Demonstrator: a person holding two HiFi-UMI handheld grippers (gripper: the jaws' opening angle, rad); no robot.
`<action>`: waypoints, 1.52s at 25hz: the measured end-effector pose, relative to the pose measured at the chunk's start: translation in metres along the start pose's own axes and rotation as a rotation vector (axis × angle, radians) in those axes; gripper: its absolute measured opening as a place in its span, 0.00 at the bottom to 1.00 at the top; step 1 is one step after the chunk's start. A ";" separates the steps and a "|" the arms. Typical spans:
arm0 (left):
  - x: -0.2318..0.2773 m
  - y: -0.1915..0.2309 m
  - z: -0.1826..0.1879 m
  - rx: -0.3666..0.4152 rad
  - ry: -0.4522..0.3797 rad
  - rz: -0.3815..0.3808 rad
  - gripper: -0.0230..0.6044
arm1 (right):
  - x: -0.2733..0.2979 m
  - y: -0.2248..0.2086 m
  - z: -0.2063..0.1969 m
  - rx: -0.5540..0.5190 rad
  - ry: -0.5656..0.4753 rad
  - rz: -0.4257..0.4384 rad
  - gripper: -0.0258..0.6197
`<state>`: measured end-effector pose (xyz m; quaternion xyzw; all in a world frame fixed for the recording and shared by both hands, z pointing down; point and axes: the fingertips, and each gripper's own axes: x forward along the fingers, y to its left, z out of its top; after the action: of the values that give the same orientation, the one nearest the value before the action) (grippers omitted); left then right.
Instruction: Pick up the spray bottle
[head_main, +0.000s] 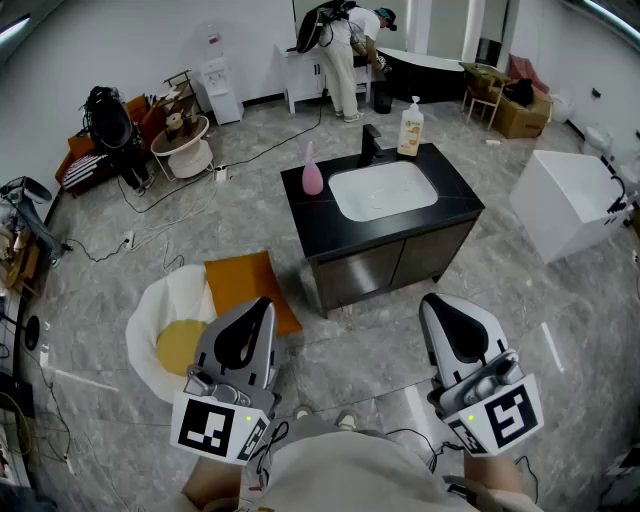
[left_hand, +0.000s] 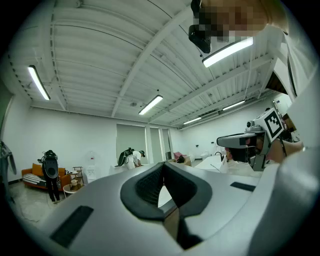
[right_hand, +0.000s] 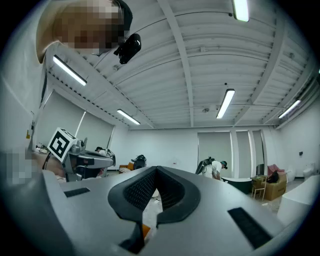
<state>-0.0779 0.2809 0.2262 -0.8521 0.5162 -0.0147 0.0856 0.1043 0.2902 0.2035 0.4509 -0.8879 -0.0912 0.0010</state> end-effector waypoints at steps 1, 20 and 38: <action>0.000 0.000 -0.001 0.001 0.002 -0.001 0.07 | 0.000 0.000 -0.001 0.001 0.001 0.002 0.08; 0.015 -0.016 -0.002 -0.003 0.002 -0.073 0.07 | 0.002 -0.013 -0.012 0.051 0.015 -0.036 0.08; 0.037 0.005 -0.018 0.090 0.098 0.081 0.34 | 0.006 -0.038 -0.033 0.037 0.053 -0.051 0.09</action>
<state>-0.0667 0.2436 0.2406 -0.8241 0.5525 -0.0761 0.0989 0.1341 0.2585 0.2290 0.4755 -0.8773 -0.0630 0.0141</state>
